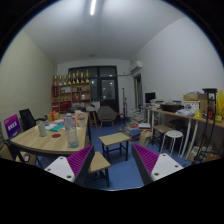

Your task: Pour water

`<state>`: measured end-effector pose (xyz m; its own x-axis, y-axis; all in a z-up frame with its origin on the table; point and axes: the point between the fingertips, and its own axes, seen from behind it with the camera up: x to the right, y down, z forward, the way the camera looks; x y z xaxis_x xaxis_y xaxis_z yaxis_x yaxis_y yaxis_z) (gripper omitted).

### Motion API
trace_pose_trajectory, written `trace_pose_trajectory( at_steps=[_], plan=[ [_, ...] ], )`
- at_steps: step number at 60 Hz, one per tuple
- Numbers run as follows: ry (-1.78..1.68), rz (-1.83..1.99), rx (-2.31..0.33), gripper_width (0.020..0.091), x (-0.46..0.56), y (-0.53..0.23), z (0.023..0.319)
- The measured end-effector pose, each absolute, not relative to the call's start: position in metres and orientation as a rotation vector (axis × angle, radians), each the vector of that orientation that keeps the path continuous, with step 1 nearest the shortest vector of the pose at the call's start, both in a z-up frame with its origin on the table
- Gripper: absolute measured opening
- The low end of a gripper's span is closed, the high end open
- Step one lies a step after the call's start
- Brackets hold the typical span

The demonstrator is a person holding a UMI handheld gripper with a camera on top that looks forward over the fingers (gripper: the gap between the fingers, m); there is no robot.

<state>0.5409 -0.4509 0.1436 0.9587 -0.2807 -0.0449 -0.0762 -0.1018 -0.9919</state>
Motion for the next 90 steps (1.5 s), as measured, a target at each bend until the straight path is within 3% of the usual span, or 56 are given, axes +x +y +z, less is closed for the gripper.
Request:
trace_pose_trajectory(
  at_steps=[31,53,83,84,87,90],
  plan=[
    [0.161,-0.130,-1.714,0.0821,0.490,-0.386,0.130],
    [0.056,-0.116,-1.656,0.0827,0.369,-0.224,0.122],
    [0.186,-0.233,-1.659,0.0817,0.374,-0.057,0.091],
    [0.190,-0.224,-1.658,0.0805,0.373,-0.053,0.089],
    [0.209,-0.211,-1.667,0.0590,0.375,-0.047,0.081],
    [0.242,-0.186,-1.629,0.0575,0.378,-0.046,0.084]
  ],
)
